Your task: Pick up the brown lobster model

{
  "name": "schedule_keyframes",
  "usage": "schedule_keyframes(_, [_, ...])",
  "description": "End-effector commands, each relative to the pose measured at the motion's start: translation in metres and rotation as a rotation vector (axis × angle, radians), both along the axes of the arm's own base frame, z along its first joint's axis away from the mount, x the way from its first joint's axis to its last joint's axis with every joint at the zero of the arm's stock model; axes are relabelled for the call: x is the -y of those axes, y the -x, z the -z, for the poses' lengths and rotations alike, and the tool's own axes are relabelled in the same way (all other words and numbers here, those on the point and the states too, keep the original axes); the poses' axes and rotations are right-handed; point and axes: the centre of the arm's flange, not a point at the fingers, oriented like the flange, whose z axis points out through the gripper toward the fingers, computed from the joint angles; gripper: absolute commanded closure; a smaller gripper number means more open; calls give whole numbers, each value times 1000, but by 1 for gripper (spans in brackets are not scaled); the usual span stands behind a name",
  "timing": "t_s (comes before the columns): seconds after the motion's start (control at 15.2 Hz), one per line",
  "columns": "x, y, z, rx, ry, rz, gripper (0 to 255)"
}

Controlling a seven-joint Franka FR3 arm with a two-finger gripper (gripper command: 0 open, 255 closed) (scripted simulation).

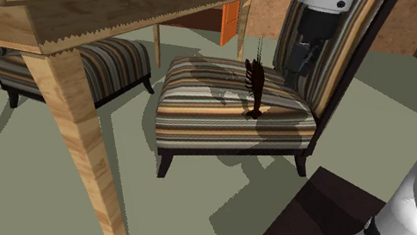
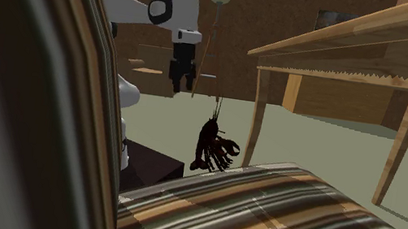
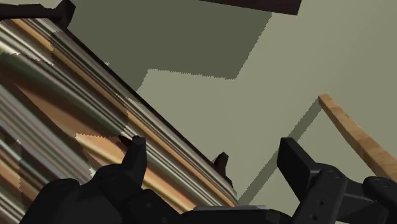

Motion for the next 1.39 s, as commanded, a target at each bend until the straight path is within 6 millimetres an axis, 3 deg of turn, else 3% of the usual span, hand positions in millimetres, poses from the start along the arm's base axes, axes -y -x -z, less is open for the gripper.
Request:
schedule_keyframes(0.0, [0, 0, 0, 0, 0, 0, 0])
schedule_keyframes(0.59, [55, -115, 11, -49, -117, 349, 0])
schedule_keyframes(0.99, [110, -178, 26, -81, -195, 582, 0])
schedule_keyframes(1.32, [166, -219, 43, -108, -259, 776, 0])
